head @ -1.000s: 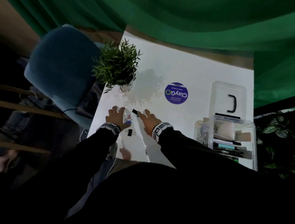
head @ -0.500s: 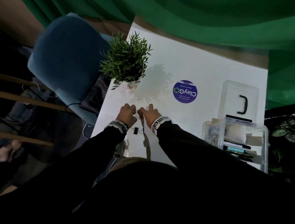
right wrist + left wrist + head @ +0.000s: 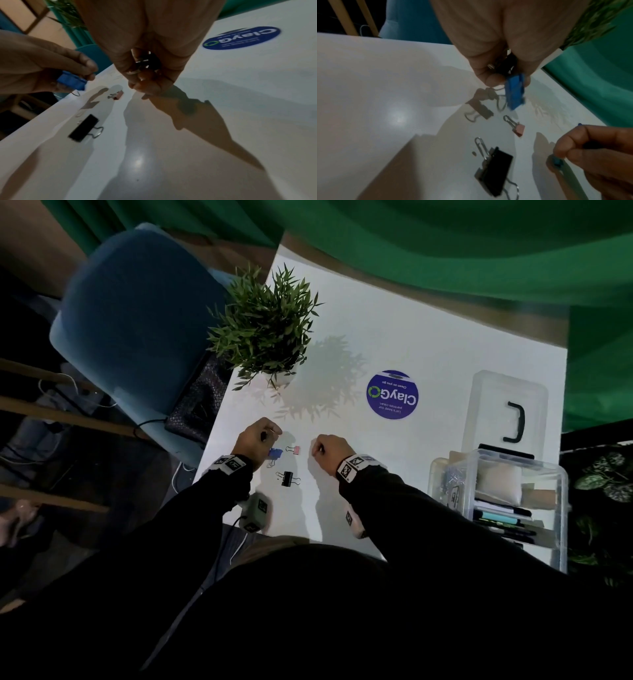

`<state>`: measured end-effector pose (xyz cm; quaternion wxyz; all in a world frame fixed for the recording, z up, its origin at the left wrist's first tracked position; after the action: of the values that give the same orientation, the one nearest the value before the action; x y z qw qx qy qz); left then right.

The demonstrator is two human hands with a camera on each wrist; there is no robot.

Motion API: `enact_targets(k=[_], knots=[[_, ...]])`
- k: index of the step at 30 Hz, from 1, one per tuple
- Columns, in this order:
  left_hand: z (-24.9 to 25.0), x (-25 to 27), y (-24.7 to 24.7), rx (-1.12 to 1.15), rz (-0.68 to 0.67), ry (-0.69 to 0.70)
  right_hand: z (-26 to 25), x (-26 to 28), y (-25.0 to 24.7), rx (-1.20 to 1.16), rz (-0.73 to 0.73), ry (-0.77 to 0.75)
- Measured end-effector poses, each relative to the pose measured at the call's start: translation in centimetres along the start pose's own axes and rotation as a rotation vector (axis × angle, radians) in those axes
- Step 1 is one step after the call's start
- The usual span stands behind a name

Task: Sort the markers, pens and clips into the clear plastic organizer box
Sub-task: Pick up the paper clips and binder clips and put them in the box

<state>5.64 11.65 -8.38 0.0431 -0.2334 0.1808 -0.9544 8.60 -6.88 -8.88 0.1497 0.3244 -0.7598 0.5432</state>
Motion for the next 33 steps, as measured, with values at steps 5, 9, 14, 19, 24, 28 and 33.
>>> enact_targets(k=[5,9,14,19,24,28,33], knots=[[-0.4,-0.1,-0.3,-0.13,0.014,-0.019,-3.6,0.5,1.6,0.058,-0.036,-0.152],[-0.6,-0.2,-0.7,-0.263,0.003,-0.017,-5.3,1.0,3.8,0.194,-0.065,-0.276],[-1.9,1.0,0.4,-0.4,-0.13,-0.017,-4.1,1.1,5.5,0.257,-0.103,-0.207],[-2.3,1.7,1.3,-0.355,-0.139,-0.031,-0.8,1.7,4.3,0.271,-0.074,-0.177],[-2.1,3.5,2.7,-0.635,-0.289,-0.033,2.7,3.3,1.4,0.151,0.007,-0.065],[-1.5,4.3,4.1,-0.663,-0.331,-0.002,5.0,5.3,-0.9,0.058,-0.003,-0.034],[4.7,5.0,8.5,-0.478,-0.351,0.041,8.9,9.3,-4.9,-0.26,0.141,-0.004]])
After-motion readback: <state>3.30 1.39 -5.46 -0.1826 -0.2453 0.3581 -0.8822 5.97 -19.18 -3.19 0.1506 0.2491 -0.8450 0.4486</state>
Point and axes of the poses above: each hand's wrist, its own x-axis away from the middle knuckle, its own y-axis out of the palm, z = x × y, the point moved 4 cm from there along -x, towards the middle knuckle, and after that the axes turned 11 degrees about x, right-handed, at the moved point
